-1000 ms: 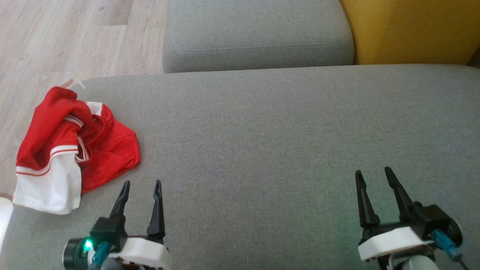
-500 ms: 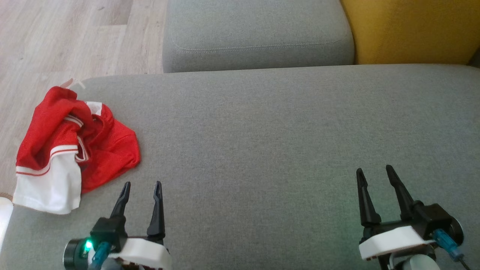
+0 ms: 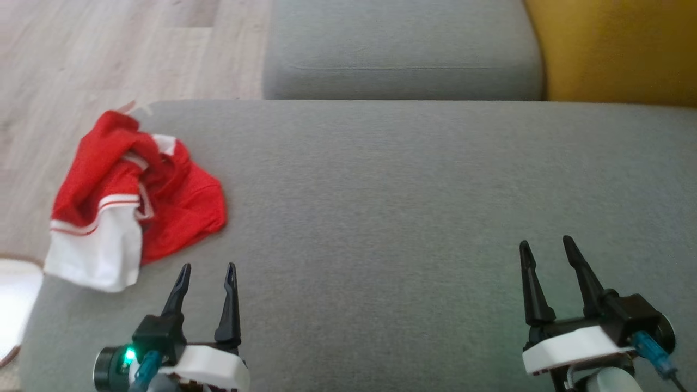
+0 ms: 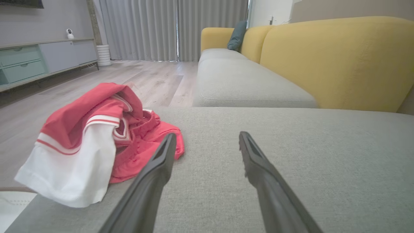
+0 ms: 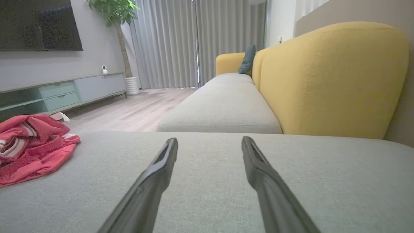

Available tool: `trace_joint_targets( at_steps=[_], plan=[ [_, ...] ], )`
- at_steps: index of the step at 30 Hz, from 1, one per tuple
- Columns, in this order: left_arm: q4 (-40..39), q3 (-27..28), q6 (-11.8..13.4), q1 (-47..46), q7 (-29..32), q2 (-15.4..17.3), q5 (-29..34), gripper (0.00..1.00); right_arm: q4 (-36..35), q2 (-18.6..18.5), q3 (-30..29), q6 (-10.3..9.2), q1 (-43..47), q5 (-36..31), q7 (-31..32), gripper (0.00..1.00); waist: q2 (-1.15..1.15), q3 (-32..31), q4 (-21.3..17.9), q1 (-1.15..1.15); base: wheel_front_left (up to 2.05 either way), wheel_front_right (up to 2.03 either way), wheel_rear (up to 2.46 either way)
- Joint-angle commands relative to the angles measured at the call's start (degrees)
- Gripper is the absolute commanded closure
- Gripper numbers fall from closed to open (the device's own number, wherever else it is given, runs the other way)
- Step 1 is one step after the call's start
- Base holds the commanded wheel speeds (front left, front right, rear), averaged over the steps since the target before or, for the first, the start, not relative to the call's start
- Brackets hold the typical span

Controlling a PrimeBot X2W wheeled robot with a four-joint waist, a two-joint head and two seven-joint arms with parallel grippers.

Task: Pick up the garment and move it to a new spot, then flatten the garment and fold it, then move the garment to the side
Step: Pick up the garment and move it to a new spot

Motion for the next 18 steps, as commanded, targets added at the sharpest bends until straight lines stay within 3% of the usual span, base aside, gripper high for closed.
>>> trace_joint_targets(
  at_steps=[1, 18],
  plan=[
    [-1.9, 1.6, -0.1, -3.0, -0.7, -0.2, -0.1, 0.00, -2.2, -0.6, 1.4, 0.43, -3.2, 0.4, -0.6, 0.00, 0.00, 0.0, 2.0, 0.00, 0.00, 0.00, 0.00],
    [-3.0, 3.0, -0.6, -4.3, -0.7, -0.1, 1.0, 0.00, -2.8, -0.6, 2.2, 0.43, -3.3, 2.1, -0.6, 0.00, 0.00, -0.2, 20.1, 0.00, 0.00, 0.00, 0.00]
  ],
)
